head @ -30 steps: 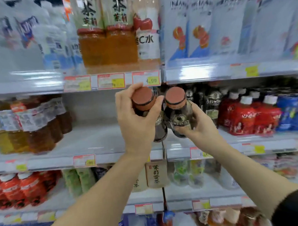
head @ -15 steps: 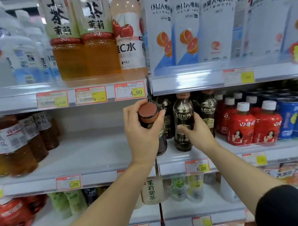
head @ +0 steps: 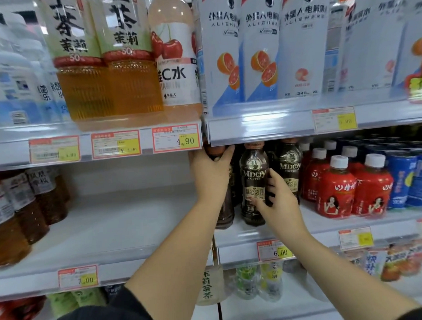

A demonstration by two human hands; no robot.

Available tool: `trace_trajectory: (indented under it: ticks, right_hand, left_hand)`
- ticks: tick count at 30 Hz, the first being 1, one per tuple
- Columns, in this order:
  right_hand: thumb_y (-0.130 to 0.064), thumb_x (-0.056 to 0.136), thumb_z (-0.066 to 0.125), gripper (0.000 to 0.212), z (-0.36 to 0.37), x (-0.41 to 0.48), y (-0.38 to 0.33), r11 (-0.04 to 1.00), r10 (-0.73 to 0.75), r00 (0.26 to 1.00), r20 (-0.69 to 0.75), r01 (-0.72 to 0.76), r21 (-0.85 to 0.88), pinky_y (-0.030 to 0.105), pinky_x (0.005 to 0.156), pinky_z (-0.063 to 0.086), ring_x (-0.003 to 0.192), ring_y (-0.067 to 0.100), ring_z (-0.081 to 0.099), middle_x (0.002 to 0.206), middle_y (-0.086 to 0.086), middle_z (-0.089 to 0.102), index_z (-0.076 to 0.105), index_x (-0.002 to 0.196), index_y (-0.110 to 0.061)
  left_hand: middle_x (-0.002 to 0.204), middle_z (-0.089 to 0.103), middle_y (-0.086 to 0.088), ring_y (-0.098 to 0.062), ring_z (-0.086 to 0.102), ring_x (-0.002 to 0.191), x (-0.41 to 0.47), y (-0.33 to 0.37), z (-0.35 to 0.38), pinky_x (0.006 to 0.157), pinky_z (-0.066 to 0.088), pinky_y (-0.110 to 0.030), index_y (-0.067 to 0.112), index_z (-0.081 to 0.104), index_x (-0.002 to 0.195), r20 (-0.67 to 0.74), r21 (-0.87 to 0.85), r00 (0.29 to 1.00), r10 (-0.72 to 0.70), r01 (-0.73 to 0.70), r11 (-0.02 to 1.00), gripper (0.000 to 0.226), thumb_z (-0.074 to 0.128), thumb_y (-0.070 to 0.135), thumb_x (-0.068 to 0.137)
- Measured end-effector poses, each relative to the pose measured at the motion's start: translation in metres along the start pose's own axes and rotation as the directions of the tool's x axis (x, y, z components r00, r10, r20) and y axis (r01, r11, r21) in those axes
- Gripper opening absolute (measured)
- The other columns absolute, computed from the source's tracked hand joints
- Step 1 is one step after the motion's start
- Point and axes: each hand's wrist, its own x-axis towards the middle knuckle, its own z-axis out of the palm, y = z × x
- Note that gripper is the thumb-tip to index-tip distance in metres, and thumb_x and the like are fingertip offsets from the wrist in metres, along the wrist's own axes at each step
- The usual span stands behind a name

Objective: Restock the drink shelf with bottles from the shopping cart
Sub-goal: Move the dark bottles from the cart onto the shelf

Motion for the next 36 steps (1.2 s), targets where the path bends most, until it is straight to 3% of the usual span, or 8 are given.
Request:
trace_trajectory:
  ticks: [6,11,15,20,25,29,32,36]
  right_hand:
    - [-0.014,0.083,0.067,0.068,0.002,-0.001,0.005,1.000,0.005,1.000,-0.015,-0.005,-0.003,0.043,0.105,0.041,0.128,0.019,0.045,0.139,0.004,0.048,0.033,0.142,-0.015]
    - [-0.017,0.079,0.072,0.077,0.005,-0.007,0.008,1.000,0.027,1.000,0.004,-0.027,-0.012,0.043,0.105,0.041,0.129,0.018,0.044,0.141,0.002,0.046,0.030,0.143,-0.018]
    - [-0.025,0.078,0.074,0.082,0.008,-0.012,0.010,0.995,0.031,1.000,-0.005,-0.031,-0.090,0.034,0.104,0.040,0.129,0.017,0.042,0.142,0.001,0.043,0.028,0.145,-0.018]
    - [-0.026,0.082,0.069,0.078,0.009,-0.014,0.008,0.988,0.000,1.000,-0.019,-0.003,-0.157,0.021,0.092,0.035,0.122,0.018,0.045,0.136,0.001,0.041,0.026,0.145,-0.016]
    - [-0.024,0.083,0.069,0.076,0.010,-0.014,0.009,0.987,-0.012,1.000,-0.026,0.008,-0.161,0.021,0.092,0.036,0.113,0.019,0.050,0.127,-0.001,0.044,0.026,0.144,-0.016]
    - [-0.022,0.085,0.066,0.075,0.011,-0.014,0.010,0.986,-0.021,1.000,-0.016,0.018,-0.166,0.013,0.093,0.027,0.124,0.013,0.040,0.132,0.000,0.042,0.023,0.145,-0.015]
    - [-0.022,0.085,0.066,0.075,0.011,-0.014,0.012,0.983,-0.024,1.000,-0.010,0.021,-0.182,0.011,0.090,0.027,0.125,0.014,0.040,0.134,0.001,0.042,0.022,0.146,-0.015]
    - [-0.023,0.085,0.066,0.075,0.011,-0.014,0.013,0.981,-0.030,0.999,-0.012,0.027,-0.194,0.013,0.089,0.030,0.123,0.014,0.042,0.133,0.001,0.042,0.023,0.146,-0.016]
  left_hand:
    - [0.113,0.060,0.003,-0.007,0.059,0.099,-0.009,-0.011,-0.016,0.085,0.046,-0.023,0.031,0.048,0.111,0.241,-0.024,0.961,-0.137,0.147,0.989,0.041,0.072,0.022,0.079]
    - [0.115,0.056,0.017,0.009,0.052,0.099,-0.047,-0.042,-0.051,0.089,0.040,-0.022,0.038,0.034,0.124,0.540,0.046,0.790,-0.290,0.316,0.948,0.059,0.062,0.003,0.084]
    - [0.107,0.056,0.012,-0.005,0.055,0.102,-0.048,-0.049,-0.052,0.079,0.041,-0.013,0.023,0.043,0.126,0.459,0.264,0.829,-0.318,0.214,0.940,0.052,0.068,0.009,0.082]
    - [0.120,0.039,-0.001,-0.019,0.045,0.112,-0.059,-0.050,-0.035,0.093,0.044,-0.035,0.018,0.036,0.127,0.369,0.560,0.890,-0.267,0.017,0.829,0.068,0.071,0.043,0.075]
    - [0.120,0.053,0.006,-0.007,0.055,0.103,-0.049,-0.057,-0.044,0.087,0.045,-0.021,0.024,0.035,0.131,0.572,0.392,0.755,-0.321,0.093,0.915,0.065,0.072,0.024,0.078]
    - [0.120,0.054,0.007,-0.012,0.056,0.106,-0.049,-0.065,-0.039,0.092,0.049,-0.038,0.026,0.040,0.126,0.432,0.451,0.845,-0.316,0.101,0.887,0.077,0.080,0.043,0.063]
    - [0.114,0.044,0.004,-0.017,0.054,0.101,-0.052,-0.060,-0.030,0.085,0.049,-0.036,0.018,0.040,0.118,0.334,0.534,0.891,-0.308,0.091,0.841,0.072,0.079,0.045,0.065]
    - [0.107,0.047,0.004,-0.011,0.056,0.092,-0.052,-0.056,-0.029,0.078,0.048,-0.027,0.020,0.023,0.114,0.419,0.397,0.827,-0.375,0.205,0.895,0.063,0.073,0.033,0.077]
